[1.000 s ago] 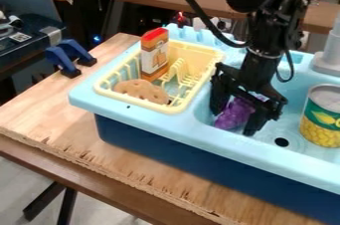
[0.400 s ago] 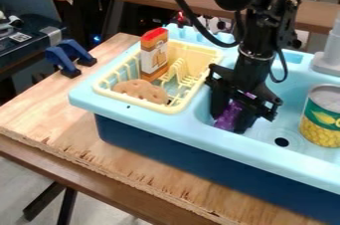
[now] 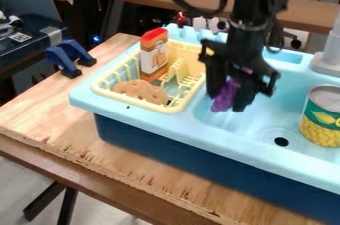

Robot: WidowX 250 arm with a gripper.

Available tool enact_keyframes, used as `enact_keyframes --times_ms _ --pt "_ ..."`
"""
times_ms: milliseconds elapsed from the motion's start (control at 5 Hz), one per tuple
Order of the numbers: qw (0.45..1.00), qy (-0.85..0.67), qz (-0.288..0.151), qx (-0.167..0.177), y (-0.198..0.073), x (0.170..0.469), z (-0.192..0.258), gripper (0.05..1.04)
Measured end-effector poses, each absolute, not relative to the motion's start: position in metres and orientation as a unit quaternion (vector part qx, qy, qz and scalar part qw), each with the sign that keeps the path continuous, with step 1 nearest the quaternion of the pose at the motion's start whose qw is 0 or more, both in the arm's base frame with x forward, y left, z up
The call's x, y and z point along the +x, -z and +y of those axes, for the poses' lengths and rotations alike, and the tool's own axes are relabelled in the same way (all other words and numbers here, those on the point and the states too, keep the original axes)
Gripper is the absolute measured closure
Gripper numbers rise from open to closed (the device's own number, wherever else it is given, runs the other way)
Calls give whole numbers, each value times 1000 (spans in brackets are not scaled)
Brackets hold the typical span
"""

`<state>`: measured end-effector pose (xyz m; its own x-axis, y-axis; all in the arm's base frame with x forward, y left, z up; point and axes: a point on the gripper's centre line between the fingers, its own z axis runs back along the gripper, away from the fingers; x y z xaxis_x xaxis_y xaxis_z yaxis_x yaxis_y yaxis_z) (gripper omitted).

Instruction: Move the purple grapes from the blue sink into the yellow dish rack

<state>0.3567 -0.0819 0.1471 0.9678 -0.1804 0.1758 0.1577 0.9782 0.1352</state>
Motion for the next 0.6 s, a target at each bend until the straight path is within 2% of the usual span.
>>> enact_keyframes --times_ms 200,400,600 --pt "985 75 -146 45 -183 347 -73 444" --pt "986 47 -156 43 -205 331 -49 444" --pt "989 10 -141 39 -209 319 -17 444"
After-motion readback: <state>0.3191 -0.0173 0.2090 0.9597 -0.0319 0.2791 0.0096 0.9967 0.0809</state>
